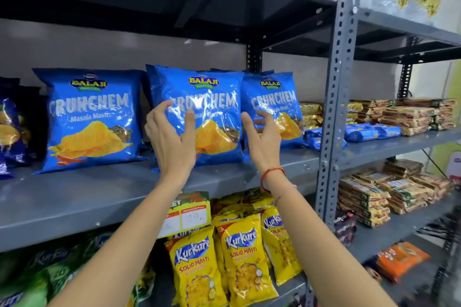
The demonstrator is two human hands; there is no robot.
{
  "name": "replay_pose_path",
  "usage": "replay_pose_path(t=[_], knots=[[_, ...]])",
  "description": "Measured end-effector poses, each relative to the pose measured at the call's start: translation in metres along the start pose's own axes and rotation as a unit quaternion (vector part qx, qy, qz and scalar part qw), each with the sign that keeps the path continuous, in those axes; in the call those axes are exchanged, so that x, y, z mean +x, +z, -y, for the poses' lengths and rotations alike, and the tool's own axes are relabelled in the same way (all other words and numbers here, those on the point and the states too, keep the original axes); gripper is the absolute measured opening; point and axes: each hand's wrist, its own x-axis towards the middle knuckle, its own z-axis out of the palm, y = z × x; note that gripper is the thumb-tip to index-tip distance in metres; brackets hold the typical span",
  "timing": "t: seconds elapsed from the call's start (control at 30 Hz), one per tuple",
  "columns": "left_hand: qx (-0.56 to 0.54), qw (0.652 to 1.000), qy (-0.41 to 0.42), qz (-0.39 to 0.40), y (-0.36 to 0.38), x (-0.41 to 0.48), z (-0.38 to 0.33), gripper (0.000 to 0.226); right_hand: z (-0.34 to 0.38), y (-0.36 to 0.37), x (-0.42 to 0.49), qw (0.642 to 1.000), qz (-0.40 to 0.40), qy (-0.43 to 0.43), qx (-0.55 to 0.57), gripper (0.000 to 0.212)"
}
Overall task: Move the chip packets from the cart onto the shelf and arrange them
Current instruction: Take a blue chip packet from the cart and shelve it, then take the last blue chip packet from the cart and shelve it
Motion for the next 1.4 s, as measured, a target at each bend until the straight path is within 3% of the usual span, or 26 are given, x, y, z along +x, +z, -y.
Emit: replay_pose_path(t=[0.13, 0.27, 0.43, 0.57, 0.67, 0.77, 0.93, 1.03, 1.17, 1.3, 1.4], knots=[[-0.070, 0.992, 0.059, 0.086, 0.003, -0.061, -0.021, 0.031, -0.006, -0.051, -0.046, 0.999, -0.050, -0.018, 0.003, 0.036], [-0.126, 0.972, 0.019, 0.195, 0.021, -0.139, -0.021, 0.021, -0.042, -0.112, -0.105, 0.994, -0.097, 0.019, -0.040, 0.029], [-0.134, 0.924, -0.064, 0.352, 0.049, -0.258, -0.001, 0.019, -0.112, -0.188, -0.193, 0.973, -0.125, 0.158, -0.116, 0.027], [-0.092, 0.862, -0.120, 0.485, 0.068, -0.352, 0.018, 0.022, -0.175, -0.245, -0.267, 0.928, -0.176, 0.281, -0.170, 0.026], [-0.058, 0.801, -0.171, 0.570, 0.076, -0.421, 0.030, 0.021, -0.221, -0.288, -0.331, 0.875, -0.192, 0.389, -0.215, 0.032], [-0.026, 0.730, -0.214, 0.648, 0.077, -0.484, 0.038, 0.023, -0.261, -0.328, -0.402, 0.800, -0.198, 0.514, -0.238, 0.040], [0.062, 0.559, -0.267, 0.782, 0.076, -0.577, 0.053, 0.037, -0.301, -0.372, -0.514, 0.647, -0.183, 0.691, -0.265, 0.054], [0.099, 0.494, -0.289, 0.814, 0.071, -0.626, 0.067, 0.039, -0.313, -0.383, -0.559, 0.575, -0.232, 0.740, -0.262, 0.069], [0.131, 0.440, -0.341, 0.820, 0.068, -0.683, 0.086, 0.041, -0.331, -0.386, -0.581, 0.599, -0.301, 0.715, -0.200, 0.082], [0.148, 0.400, -0.398, 0.812, 0.071, -0.729, 0.092, 0.057, -0.357, -0.392, -0.598, 0.587, -0.345, 0.716, -0.155, 0.062], [0.163, 0.398, -0.410, 0.804, 0.075, -0.759, 0.094, 0.064, -0.371, -0.399, -0.608, 0.579, -0.356, 0.719, -0.141, 0.061]])
